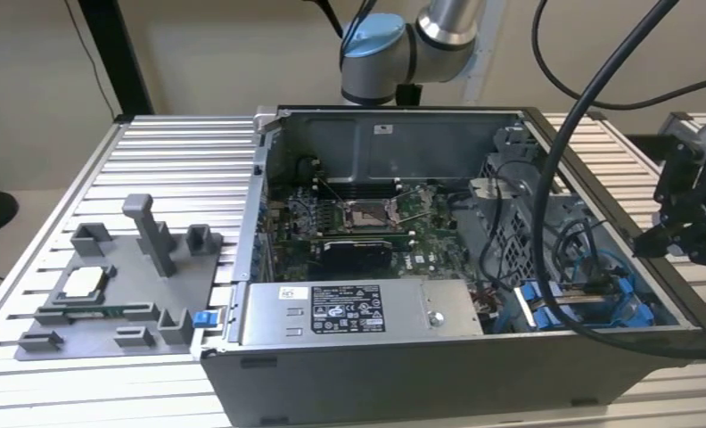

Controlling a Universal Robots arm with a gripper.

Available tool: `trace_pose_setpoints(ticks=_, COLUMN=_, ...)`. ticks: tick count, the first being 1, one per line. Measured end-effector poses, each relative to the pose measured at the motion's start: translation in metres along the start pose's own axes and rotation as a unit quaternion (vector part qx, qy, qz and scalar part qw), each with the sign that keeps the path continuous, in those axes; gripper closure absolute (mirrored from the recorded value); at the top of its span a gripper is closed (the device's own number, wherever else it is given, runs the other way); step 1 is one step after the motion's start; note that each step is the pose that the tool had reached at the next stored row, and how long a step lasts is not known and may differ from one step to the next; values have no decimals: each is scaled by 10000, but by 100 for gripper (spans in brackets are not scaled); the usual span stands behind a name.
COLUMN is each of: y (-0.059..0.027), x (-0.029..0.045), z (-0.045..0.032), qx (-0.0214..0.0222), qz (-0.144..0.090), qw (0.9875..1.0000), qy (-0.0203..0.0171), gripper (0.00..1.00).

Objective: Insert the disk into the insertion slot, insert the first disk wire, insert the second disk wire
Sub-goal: 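Insert the second disk wire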

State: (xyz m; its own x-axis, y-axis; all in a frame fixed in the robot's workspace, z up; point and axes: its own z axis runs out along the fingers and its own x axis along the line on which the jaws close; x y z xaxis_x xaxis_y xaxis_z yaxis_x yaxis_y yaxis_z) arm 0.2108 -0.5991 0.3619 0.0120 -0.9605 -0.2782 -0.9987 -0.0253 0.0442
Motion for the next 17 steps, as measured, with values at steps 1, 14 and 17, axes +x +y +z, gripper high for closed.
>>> trace_pose_setpoints(ticks=1, y=0, x=4, z=-1, qx=5, qz=17, qw=10000, qy=-14, gripper=100)
trace_pose_setpoints(ticks=14, y=90, x=15, z=-60, qx=-61, qz=107, qw=9997, qy=-203, gripper=100)
trace_pose_setpoints(ticks=17, y=153, x=8, z=-73, qx=-95, qz=115, qw=9996, qy=-243, gripper=100)
